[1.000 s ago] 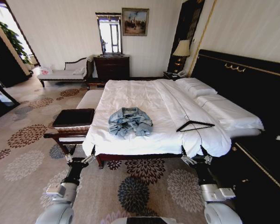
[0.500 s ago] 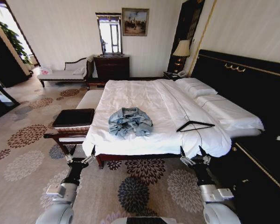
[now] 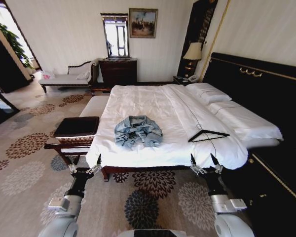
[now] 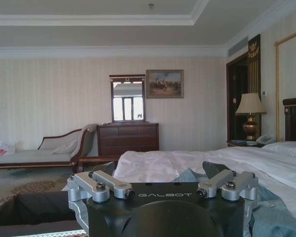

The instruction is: Pick up the clothes from the bed and hang them on the clothes hanger.

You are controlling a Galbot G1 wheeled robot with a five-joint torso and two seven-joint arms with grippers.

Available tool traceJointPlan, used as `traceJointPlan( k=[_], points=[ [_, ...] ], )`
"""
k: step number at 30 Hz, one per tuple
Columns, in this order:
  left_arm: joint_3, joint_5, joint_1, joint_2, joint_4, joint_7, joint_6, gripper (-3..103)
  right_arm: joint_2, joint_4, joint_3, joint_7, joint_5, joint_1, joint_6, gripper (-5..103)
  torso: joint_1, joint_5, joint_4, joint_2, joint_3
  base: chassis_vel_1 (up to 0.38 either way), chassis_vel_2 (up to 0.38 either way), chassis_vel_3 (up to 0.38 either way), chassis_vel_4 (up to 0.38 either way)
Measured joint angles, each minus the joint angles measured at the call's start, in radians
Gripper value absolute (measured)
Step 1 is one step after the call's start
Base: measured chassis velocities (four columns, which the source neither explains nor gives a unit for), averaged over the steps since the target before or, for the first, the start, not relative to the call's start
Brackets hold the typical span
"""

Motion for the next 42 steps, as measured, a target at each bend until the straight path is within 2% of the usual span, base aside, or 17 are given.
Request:
traceJointPlan(
  k=[42],
  points=[
    [0.006, 0.003, -0.012, 0.004, 0.016, 0.001, -0.006, 100, 0.011, -0.03, -0.012, 0.0, -0.022, 0.013, 0.002, 100, 0.0, 0.0, 0.0, 0.0, 0.0, -0.083, 0.033, 0.083, -0.029]
  ],
)
